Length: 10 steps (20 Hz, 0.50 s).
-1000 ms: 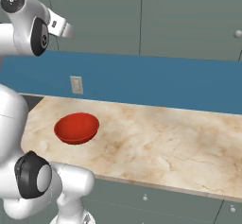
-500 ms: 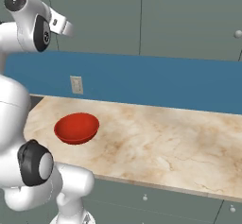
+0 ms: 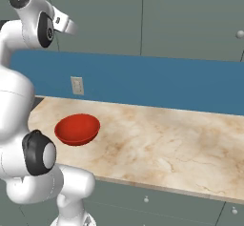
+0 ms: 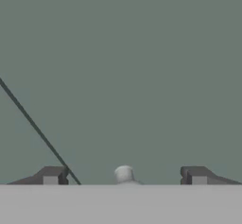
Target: Open the cabinet. Pick the tangerine and banana from the cabinet and place them into the bowl. Then close the cabinet.
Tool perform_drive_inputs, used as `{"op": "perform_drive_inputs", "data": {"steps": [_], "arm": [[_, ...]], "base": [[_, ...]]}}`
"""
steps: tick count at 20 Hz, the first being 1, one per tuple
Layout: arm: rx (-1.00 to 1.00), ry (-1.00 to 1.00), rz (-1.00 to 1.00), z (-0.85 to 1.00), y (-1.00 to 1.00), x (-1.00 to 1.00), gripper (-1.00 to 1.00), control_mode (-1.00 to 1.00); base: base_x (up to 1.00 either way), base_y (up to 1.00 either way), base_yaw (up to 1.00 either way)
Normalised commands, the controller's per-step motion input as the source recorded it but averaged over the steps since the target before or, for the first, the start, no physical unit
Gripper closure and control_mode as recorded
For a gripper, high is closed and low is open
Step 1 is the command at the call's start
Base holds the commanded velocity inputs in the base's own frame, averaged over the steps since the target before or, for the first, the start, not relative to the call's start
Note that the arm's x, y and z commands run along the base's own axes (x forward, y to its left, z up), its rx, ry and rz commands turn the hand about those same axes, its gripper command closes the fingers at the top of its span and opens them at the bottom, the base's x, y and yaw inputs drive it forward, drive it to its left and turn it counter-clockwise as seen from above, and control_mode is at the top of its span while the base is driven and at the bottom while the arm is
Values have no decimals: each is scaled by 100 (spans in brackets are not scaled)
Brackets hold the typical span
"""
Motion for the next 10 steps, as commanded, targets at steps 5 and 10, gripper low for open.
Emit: {"op": "perform_drive_inputs", "data": {"steps": [5,10], "arm": [[0,4,-1,-16,7,19,-100,-100],[1,1,0,-36,4,18,100,-100]], "base": [[0,0,0],[0,0,0]]}}
